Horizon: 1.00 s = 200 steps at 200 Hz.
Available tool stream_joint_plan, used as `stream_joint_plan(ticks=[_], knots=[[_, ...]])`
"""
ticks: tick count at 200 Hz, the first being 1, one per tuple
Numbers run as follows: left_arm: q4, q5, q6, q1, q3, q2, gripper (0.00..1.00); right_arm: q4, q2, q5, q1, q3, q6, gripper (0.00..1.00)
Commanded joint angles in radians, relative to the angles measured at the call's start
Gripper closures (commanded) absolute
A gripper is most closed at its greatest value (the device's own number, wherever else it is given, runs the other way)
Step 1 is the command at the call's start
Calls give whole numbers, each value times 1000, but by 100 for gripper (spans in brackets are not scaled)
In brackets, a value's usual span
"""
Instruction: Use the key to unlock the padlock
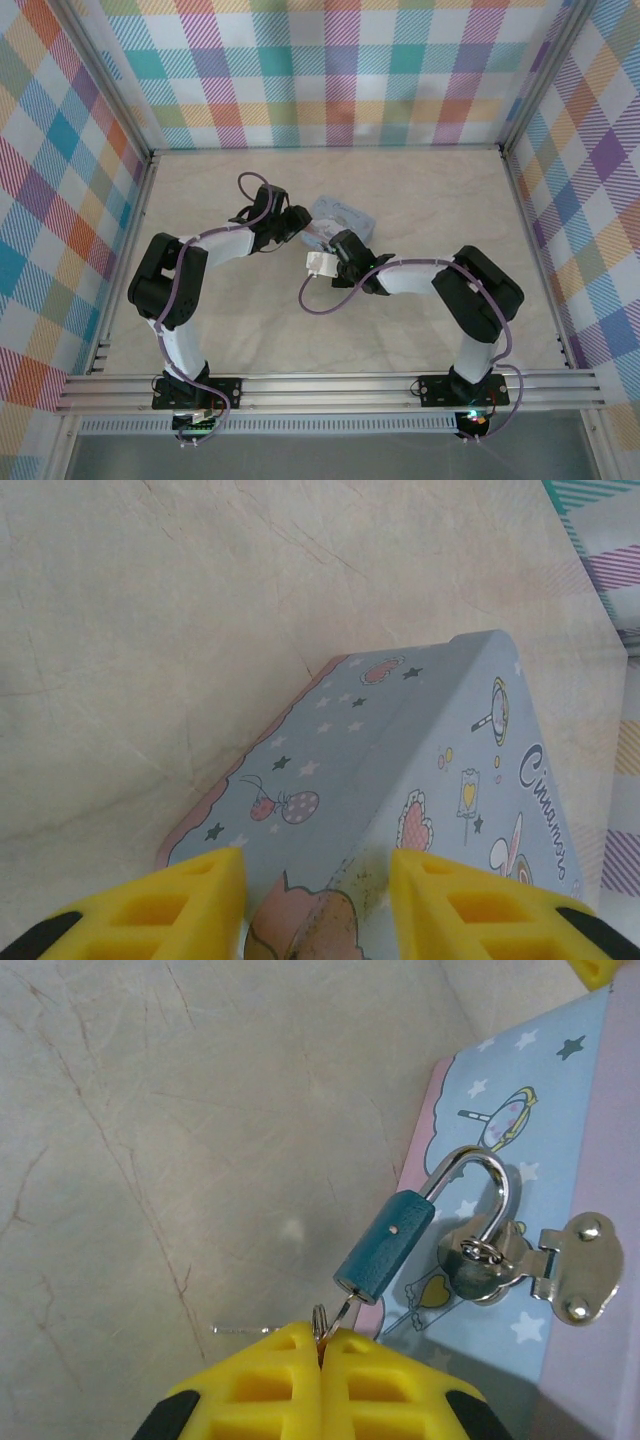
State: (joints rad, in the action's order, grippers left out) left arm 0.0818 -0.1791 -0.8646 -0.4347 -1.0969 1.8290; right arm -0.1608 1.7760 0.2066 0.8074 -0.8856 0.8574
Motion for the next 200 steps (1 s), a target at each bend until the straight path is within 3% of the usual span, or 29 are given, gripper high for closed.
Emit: stream_joint_plan(ticks=[1,100,150,200], knots=[[-26,-50,27,-4,-12,7,58,-156,-3,7,9,-29,41,100],[-25,-23,41,21,-15,7,58,-74,-156,19,9,90,-64,100],[-17,-57,50,17,-38,26,58,-120,-102,20,7,69,-12,100],[11,-109,39,-8,-42,52,63,-165,20,-18,5,-84,41,100]])
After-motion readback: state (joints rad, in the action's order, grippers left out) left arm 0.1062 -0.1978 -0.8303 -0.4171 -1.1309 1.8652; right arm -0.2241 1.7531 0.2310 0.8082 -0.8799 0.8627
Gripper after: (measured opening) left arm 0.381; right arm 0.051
